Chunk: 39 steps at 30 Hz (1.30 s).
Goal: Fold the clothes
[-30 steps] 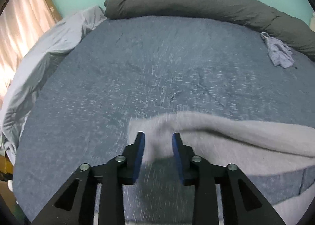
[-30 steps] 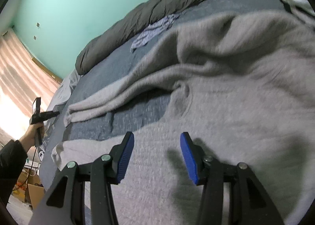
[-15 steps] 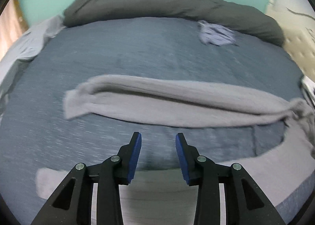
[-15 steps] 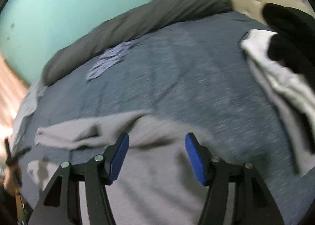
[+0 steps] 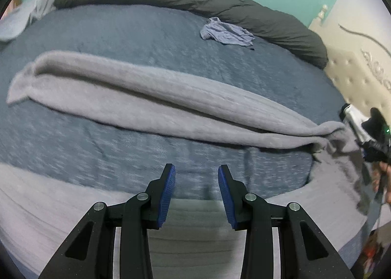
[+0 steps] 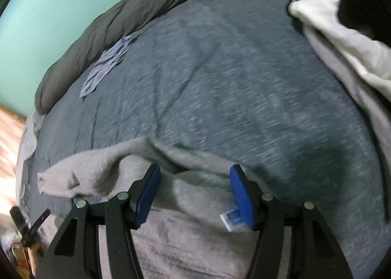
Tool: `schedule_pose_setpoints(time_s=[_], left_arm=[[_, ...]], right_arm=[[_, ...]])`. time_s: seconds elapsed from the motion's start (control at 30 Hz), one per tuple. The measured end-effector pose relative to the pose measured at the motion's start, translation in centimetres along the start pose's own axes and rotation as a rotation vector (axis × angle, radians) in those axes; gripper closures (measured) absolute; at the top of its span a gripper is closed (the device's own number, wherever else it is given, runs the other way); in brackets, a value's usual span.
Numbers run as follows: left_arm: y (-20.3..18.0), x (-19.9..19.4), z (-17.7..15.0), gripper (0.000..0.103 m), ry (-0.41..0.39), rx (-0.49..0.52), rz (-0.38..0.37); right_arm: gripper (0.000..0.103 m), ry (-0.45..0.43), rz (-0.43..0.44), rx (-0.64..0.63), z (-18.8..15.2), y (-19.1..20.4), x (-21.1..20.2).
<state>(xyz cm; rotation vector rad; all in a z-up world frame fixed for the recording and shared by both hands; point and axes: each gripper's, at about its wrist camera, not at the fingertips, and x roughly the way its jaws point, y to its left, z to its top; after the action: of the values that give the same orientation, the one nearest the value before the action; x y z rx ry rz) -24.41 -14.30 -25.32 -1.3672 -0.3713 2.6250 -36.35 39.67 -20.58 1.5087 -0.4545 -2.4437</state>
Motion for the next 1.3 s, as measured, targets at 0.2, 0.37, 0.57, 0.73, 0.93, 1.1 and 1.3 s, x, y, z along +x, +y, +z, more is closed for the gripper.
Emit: schedule_pose_setpoints(time_s=[0.2, 0.37, 0.57, 0.73, 0.93, 1.1, 1.3], left_arm=[[-1.9, 0.5, -2.1, 0.063, -0.021, 0.005, -0.028], [-2.7, 0.3, -2.8, 0.063, -0.036, 0.024, -0.041], [-2.0, 1.0, -3.3, 0.062, -0.022, -0.011, -0.053], [-1.9, 1.2, -3.5, 0.062, -0.022, -0.013, -0.058], [-2.0, 1.0, -3.4, 0.062, -0.031, -0.012, -0.063], [-1.8, 1.1, -3.4, 0.062, -0.032, -0.015, -0.058], [-1.9, 1.2, -3.4, 0.062, -0.028, -0.010, -0.055]], right_arm=[[0.079, 0.069, 0.029, -0.153, -3.4, 2.7, 0.8], [0.081, 0.108, 0.045, -0.207, -5.6, 3.6, 0.6], [0.081, 0.153, 0.089, -0.241, -7.0, 3.8, -0.3], [0.080, 0.026, 0.113, -0.174, -5.9, 2.1, -4.0], [0.056, -0.071, 0.028, -0.013, -2.9, -1.5, -6.1], [0.056, -0.071, -0.014, 0.042, -0.2, -2.7, -4.8], [0.068, 0.035, -0.068, 0.035, -0.1, -2.8, -0.8]])
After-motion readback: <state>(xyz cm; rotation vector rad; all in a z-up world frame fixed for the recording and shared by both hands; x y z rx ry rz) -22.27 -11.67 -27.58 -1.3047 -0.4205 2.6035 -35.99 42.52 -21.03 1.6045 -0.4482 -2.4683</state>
